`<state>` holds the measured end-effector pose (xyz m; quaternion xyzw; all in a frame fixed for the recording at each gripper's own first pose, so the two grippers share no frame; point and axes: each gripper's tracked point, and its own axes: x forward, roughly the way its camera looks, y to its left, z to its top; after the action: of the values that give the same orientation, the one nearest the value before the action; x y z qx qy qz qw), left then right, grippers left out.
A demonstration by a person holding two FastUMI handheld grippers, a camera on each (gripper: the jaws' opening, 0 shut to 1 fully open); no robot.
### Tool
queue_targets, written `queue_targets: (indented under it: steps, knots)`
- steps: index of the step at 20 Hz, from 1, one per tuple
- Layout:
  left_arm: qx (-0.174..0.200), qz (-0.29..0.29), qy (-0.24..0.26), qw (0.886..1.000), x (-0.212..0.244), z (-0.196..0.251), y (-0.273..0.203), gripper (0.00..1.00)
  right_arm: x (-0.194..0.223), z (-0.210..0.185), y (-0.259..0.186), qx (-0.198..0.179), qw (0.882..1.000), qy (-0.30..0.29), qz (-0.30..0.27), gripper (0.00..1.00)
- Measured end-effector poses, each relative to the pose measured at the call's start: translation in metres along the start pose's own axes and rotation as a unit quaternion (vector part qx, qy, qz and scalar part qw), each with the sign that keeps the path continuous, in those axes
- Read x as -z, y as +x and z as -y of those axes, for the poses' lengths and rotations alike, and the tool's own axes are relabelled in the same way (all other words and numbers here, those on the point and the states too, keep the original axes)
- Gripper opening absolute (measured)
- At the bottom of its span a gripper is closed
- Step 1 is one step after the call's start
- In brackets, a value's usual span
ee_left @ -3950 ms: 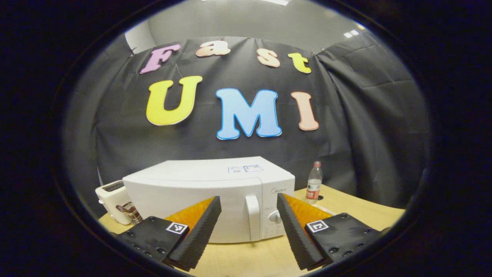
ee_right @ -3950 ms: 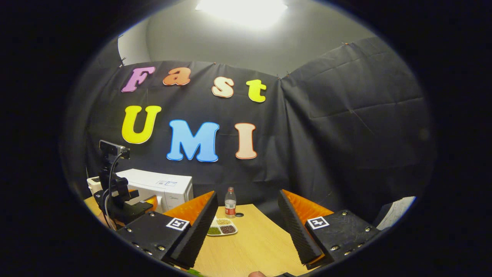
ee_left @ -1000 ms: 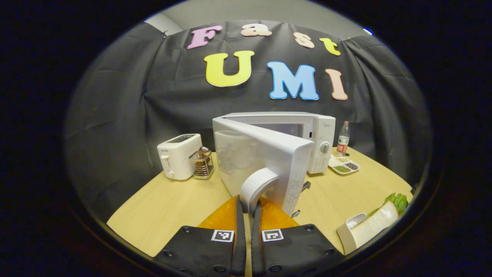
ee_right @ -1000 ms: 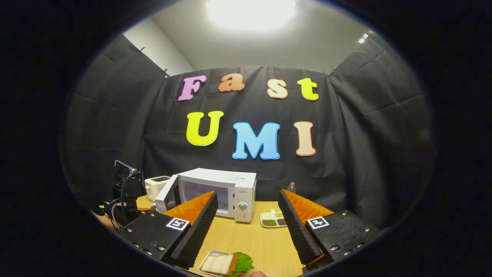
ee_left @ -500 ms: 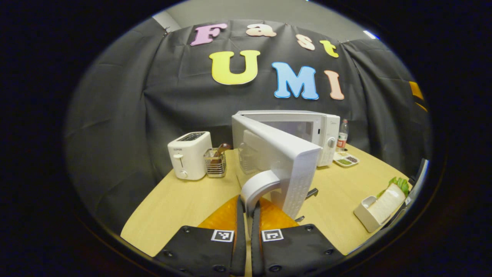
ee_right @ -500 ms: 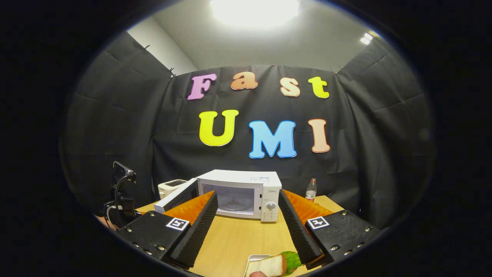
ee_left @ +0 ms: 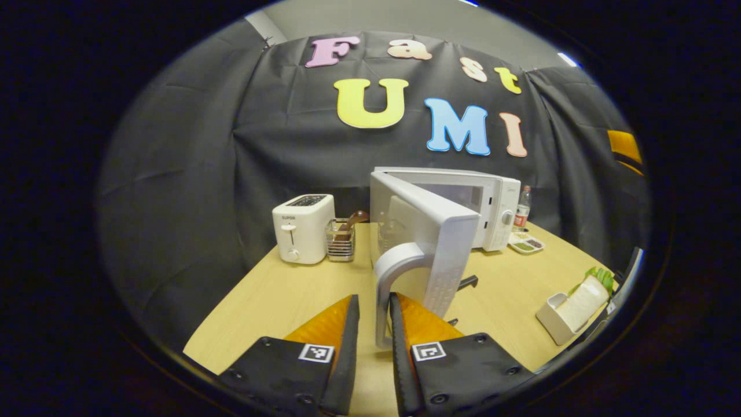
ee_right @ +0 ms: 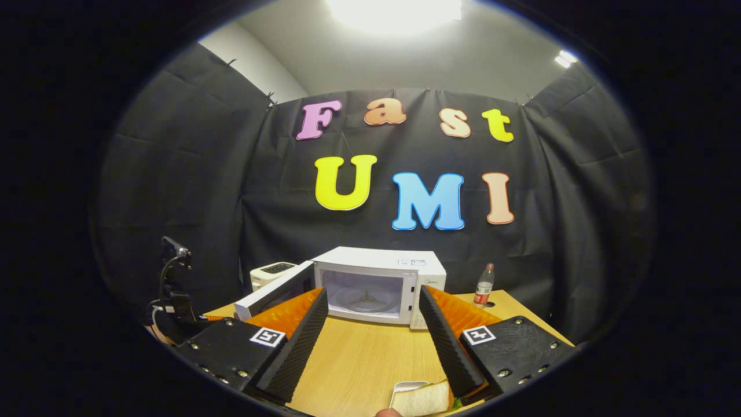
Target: Open the microwave oven with the left hand, put the food in, and close the microwave oven.
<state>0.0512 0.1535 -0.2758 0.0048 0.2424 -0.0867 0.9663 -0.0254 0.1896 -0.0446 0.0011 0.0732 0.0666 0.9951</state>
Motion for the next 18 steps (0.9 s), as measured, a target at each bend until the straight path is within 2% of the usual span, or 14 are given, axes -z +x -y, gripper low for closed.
queue_targets:
  steps: [1, 3, 6, 11, 15, 18]
  knots:
    - [-0.011, 0.004, -0.001, 1.000, -0.003, -0.003, -0.010, 0.44, 0.003, 0.003, 0.002, -0.005, 1.000, 0.003, -0.005, 0.96]
    - [-0.027, 0.017, -0.019, 0.999, -0.014, -0.002, -0.031, 0.52, 0.010, 0.013, 0.007, -0.012, 1.000, 0.012, -0.022, 0.96]
    - [-0.064, 0.050, -0.029, 0.996, -0.045, -0.009, -0.061, 0.97, 0.015, 0.035, 0.013, -0.015, 0.999, 0.027, -0.040, 0.96]
    - [-0.089, 0.109, -0.049, 0.989, -0.104, 0.010, -0.097, 0.98, 0.053, 0.081, 0.021, -0.009, 0.992, 0.058, -0.109, 0.96]
    - [-0.089, 0.147, -0.049, 0.984, -0.141, 0.035, -0.110, 0.96, 0.104, 0.100, 0.017, -0.029, 0.971, 0.123, -0.205, 0.99]
    - [-0.085, 0.169, -0.038, 0.981, -0.162, 0.054, -0.121, 0.98, 0.139, 0.108, 0.011, -0.037, 0.948, 0.166, -0.267, 0.99]
